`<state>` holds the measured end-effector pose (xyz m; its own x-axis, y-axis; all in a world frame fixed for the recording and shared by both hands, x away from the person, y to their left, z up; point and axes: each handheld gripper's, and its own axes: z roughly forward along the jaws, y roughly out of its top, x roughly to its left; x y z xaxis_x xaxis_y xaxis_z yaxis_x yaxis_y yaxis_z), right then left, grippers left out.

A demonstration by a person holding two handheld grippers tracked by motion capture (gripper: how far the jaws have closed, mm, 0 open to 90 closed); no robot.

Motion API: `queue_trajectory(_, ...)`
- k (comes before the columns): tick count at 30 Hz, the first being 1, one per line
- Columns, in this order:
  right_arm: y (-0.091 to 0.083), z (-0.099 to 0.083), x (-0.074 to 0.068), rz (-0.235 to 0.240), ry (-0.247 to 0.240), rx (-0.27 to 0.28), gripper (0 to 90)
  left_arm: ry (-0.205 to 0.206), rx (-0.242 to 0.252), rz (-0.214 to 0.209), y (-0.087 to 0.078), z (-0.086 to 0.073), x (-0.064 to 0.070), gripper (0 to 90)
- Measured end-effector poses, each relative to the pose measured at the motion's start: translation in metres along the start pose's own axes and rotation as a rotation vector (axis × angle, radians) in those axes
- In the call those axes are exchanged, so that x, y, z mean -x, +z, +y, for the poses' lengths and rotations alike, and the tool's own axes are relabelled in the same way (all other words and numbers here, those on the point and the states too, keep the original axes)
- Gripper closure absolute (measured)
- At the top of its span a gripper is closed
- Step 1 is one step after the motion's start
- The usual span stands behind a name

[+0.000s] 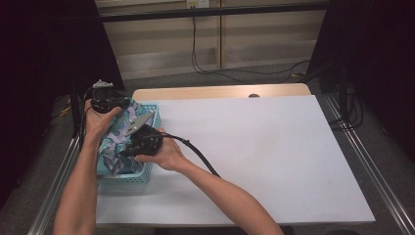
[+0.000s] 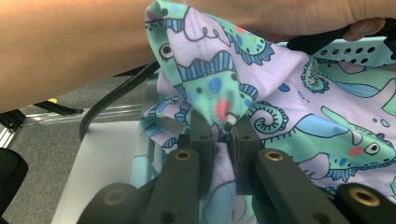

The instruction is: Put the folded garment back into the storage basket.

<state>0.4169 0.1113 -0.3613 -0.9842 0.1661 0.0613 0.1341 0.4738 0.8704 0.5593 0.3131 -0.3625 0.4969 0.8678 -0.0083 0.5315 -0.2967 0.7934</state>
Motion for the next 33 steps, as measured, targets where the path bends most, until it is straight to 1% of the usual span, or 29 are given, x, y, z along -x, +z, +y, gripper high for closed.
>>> queue_trajectory(1,0.001,0.0,0.001,-0.003,0.004,-0.004,83.4,-0.005,0.004,-0.004,0.0,0.0,0.0,80.6)
queue_trajectory(2,0.003,-0.002,0.002,-0.003,0.001,-0.008,83.4,0.005,0.001,0.008,0.001,0.0,0.001,80.6)
queue_trajectory(3,0.003,-0.002,0.002,-0.003,0.001,-0.008,83.4,0.005,0.001,0.008,0.001,0.0,0.001,80.6)
queue_trajectory(4,0.005,-0.003,0.003,-0.001,0.006,-0.013,83.4,0.021,-0.019,0.006,0.002,-0.001,0.001,80.6)
queue_trajectory(5,0.006,-0.004,0.003,-0.006,0.004,-0.018,83.4,0.017,-0.015,0.014,0.002,-0.001,0.0,80.7)
queue_trajectory(6,0.007,-0.004,0.003,-0.004,0.006,-0.018,83.4,0.032,-0.031,0.015,0.002,-0.002,-0.001,80.6)
queue_trajectory(7,0.008,-0.004,0.003,0.0,0.006,-0.018,83.4,0.032,-0.031,0.015,0.002,-0.002,-0.001,80.6)
queue_trajectory(8,0.008,-0.004,0.003,0.0,0.006,-0.018,83.4,0.004,-0.008,0.019,0.004,-0.003,0.0,80.6)
queue_trajectory(9,0.009,-0.004,0.002,-0.005,0.003,-0.024,83.4,0.029,-0.037,0.018,0.004,-0.003,-0.002,80.7)
queue_trajectory(12,0.013,-0.006,0.004,-0.003,0.013,-0.031,83.4,0.016,-0.028,0.02,0.005,-0.004,-0.002,80.6)
queue_trajectory(14,0.014,-0.007,0.004,-0.007,0.011,-0.034,83.4,0.015,-0.032,0.018,0.005,-0.005,-0.001,80.6)
queue_trajectory(15,0.016,-0.008,0.004,-0.007,0.006,-0.044,83.4,0.019,-0.034,0.024,0.005,-0.005,0.0,80.6)
queue_trajectory(17,0.017,-0.009,0.004,-0.013,0.008,-0.046,83.4,0.013,-0.026,0.024,0.006,-0.006,-0.001,80.6)
queue_trajectory(18,0.018,-0.009,0.003,-0.012,0.014,-0.051,83.4,0.008,-0.037,0.022,0.007,-0.007,-0.001,80.6)
queue_trajectory(19,0.019,-0.009,0.003,-0.013,0.012,-0.048,83.4,0.019,-0.05,0.019,0.007,-0.008,-0.003,80.6)
queue_trajectory(21,0.022,-0.009,0.004,-0.014,0.014,-0.05,83.4,-0.007,-0.027,0.026,0.009,-0.01,-0.003,80.6)
queue_trajectory(22,0.025,-0.009,0.004,-0.016,0.011,-0.056,83.4,0.003,-0.045,0.023,0.008,-0.011,-0.005,80.6)
queue_trajectory(23,0.025,-0.009,0.004,-0.016,0.011,-0.056,83.4,0.013,-0.047,0.03,0.008,-0.011,-0.006,80.6)
queue_trajectory(24,0.028,-0.01,0.004,-0.016,0.014,-0.064,83.4,-0.005,-0.047,0.022,0.008,-0.012,-0.005,80.6)
queue_trajectory(25,0.028,-0.01,0.004,-0.016,0.014,-0.064,83.4,-0.005,-0.037,0.025,0.008,-0.013,-0.006,80.6)
queue_trajectory(26,0.03,-0.01,0.004,-0.012,0.021,-0.065,83.4,-0.01,-0.039,0.027,0.008,-0.013,-0.006,80.6)
queue_trajectory(27,0.031,-0.011,0.004,-0.007,0.014,-0.065,83.4,-0.002,-0.035,0.027,0.008,-0.014,-0.007,80.6)
queue_trajectory(29,0.033,-0.012,0.003,-0.009,0.013,-0.076,83.4,-0.007,-0.038,0.033,0.009,-0.016,-0.007,80.5)
queue_trajectory(30,0.035,-0.013,0.004,-0.008,0.013,-0.082,83.4,-0.001,-0.05,0.028,0.009,-0.017,-0.009,80.5)
queue_trajectory(31,0.035,-0.013,0.003,-0.007,0.017,-0.083,83.3,-0.014,-0.047,0.03,0.009,-0.019,-0.009,80.5)
queue_trajectory(32,0.036,-0.013,0.004,-0.009,0.015,-0.086,83.3,0.015,-0.079,0.019,0.007,-0.019,-0.011,80.5)
queue_trajectory(33,0.036,-0.013,0.004,-0.009,0.015,-0.086,83.3,0.015,-0.079,0.019,0.007,-0.019,-0.011,80.5)
